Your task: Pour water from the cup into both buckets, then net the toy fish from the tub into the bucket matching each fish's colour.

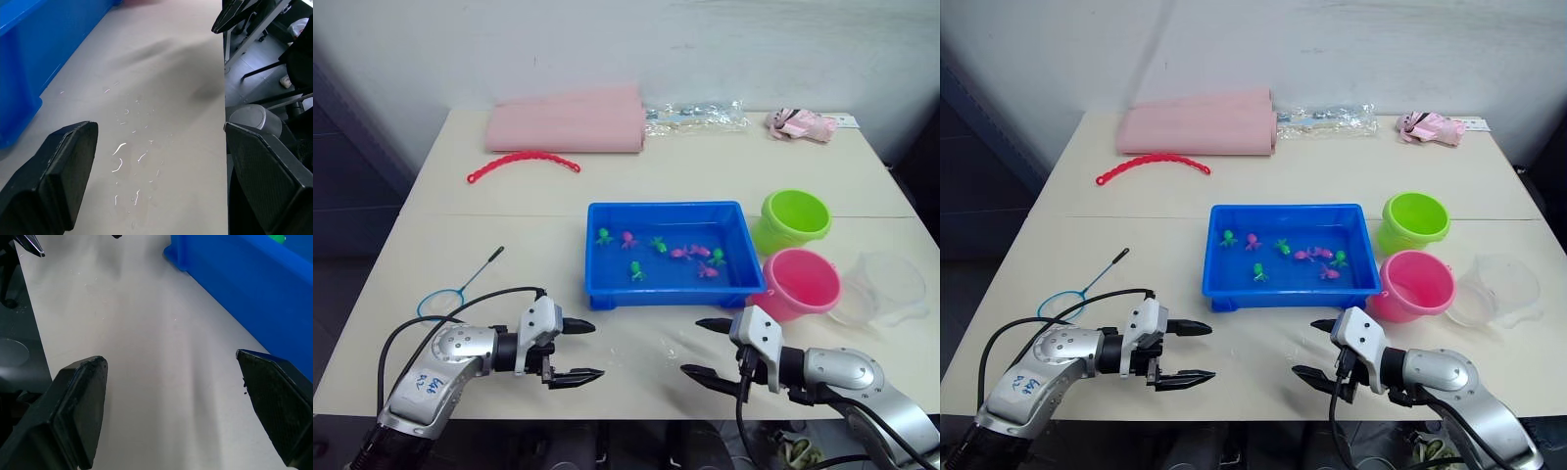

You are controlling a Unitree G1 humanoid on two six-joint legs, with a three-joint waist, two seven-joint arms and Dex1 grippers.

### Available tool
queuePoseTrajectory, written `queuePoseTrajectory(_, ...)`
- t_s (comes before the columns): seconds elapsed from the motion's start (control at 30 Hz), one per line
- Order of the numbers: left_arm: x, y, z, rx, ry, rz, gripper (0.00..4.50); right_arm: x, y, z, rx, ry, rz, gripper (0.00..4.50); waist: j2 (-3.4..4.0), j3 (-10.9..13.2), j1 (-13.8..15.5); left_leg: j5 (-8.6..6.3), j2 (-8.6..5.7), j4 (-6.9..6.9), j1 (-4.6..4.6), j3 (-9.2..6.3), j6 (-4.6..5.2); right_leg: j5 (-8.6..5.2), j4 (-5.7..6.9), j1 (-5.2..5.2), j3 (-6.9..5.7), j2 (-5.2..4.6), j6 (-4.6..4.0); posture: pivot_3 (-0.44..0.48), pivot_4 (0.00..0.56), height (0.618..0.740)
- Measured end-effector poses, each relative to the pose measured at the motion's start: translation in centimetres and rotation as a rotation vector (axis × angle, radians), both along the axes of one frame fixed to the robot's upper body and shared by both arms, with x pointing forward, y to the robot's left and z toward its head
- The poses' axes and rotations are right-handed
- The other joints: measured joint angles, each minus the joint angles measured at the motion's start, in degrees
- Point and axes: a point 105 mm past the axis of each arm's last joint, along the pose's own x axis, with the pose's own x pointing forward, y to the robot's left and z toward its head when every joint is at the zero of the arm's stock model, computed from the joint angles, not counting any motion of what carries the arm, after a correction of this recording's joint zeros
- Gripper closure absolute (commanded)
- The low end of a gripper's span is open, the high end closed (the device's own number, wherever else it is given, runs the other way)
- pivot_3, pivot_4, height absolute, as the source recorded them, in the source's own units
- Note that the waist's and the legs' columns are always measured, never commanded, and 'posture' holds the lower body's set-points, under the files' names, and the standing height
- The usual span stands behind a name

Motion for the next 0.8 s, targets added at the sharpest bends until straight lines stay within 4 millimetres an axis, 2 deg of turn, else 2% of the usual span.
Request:
queuePoseTrajectory(0.23, -0.7, -0.1, -0.8, 0.019, 0.018, -0.032, 0.02, 0.5, -0.5, 0.6, 0.059, -0.011, -0.092, 0.00, 0.00, 0.0, 0.0, 0.00, 0.00, -0.02, 0.00, 0.00, 0.00, 0.00, -0.01, 0.00, 0.00, 0.00, 0.00, 0.000, 0.150, 0.738)
queuePoseTrajectory(0.33, 0.0, -1.4, 1.4, -0.165, 0.117, 0.000, 0.02, 0.1, -1.8, 1.6, 0.149, -0.002, -0.232, 0.00, 0.01, 0.0, 0.5, 0.01, -0.01, 0.07, -0.06, -0.22, 0.01, 0.00, 0.00, 0.07, -0.04, -0.01, 0.00, 0.000, 0.150, 0.738)
queuePoseTrajectory(0.37, 0.3, -1.9, 3.0, -0.228, 0.125, -0.013, 0.02, -0.1, -2.5, 2.3, 0.202, -0.006, -0.309, 0.00, 0.01, 0.0, 0.9, 0.02, -0.01, 0.11, -0.09, -0.30, 0.01, 0.00, 0.04, 0.08, -0.01, -0.01, 0.00, 0.000, 0.150, 0.738)
queuePoseTrajectory(0.4, 0.5, -2.7, 5.3, -0.286, 0.113, -0.065, 0.02, -0.4, -3.8, 3.3, 0.271, -0.022, -0.430, 0.00, 0.01, 0.0, 1.3, 0.03, -0.01, 0.14, -0.10, -0.40, -0.02, 0.00, 0.05, 0.13, 0.03, 0.00, 0.00, 0.000, 0.150, 0.738)
queuePoseTrajectory(0.43, 0.5, -2.8, 5.7, -0.291, 0.108, -0.072, 0.02, -0.4, -3.9, 3.5, 0.277, -0.027, -0.445, 0.00, 0.02, 0.0, 1.3, 0.03, -0.01, 0.14, -0.10, -0.39, -0.02, 0.00, 0.05, 0.14, 0.04, 0.01, 0.00, 0.000, 0.150, 0.738)
queuePoseTrajectory(0.47, 0.5, -3.0, 7.5, -0.321, 0.078, -0.110, 0.02, -0.7, -5.2, 4.2, 0.288, -0.048, -0.525, 0.00, 0.11, -0.1, 1.1, 0.02, -0.07, 0.08, 0.04, -0.22, -0.03, 0.00, 0.02, 0.20, 0.05, 0.03, 0.00, 0.000, 0.150, 0.738)
queuePoseTrajectory(0.5, 0.3, -3.4, 8.4, -0.329, 0.085, -0.160, 0.02, -1.2, -6.7, 4.6, 0.302, -0.061, -0.627, 0.00, 0.18, -0.1, 1.1, 0.03, -0.12, 0.03, 0.04, -0.16, -0.01, 0.00, 0.07, 0.16, 0.07, 0.01, 0.01, 0.000, 0.150, 0.738)
queuePoseTrajectory(0.6, 0.0, -4.1, 9.4, -0.332, 0.099, -0.264, 0.02, -2.8, -10.6, 4.7, 0.258, -0.068, -0.848, 0.00, 0.22, -0.2, 1.0, 0.09, -0.08, -0.02, 0.07, -0.04, -0.03, 0.00, 0.11, 0.08, 0.13, 0.11, 0.00, 0.000, 0.150, 0.738)
queuePoseTrajectory(0.67, 0.9, -5.1, 10.8, -0.322, 0.050, -0.336, 0.02, -4.0, -13.8, 5.0, 0.184, -0.104, -1.007, 0.00, 0.22, -0.2, 1.2, 0.14, -0.07, 0.04, 0.08, 0.03, -0.01, 0.00, 0.16, 0.04, 0.20, 0.14, 0.00, 0.000, 0.150, 0.738)
queuePoseTrajectory(0.8, 2.6, -6.1, 12.7, -0.343, -0.007, -0.371, 0.02, -4.5, -15.5, 4.8, 0.130, -0.113, -1.080, 0.00, 0.18, -0.2, 1.0, 0.14, -0.02, 0.04, 0.10, 0.11, -0.01, 0.00, 0.11, -0.04, 0.32, 0.16, 0.00, 0.000, 0.150, 0.738)
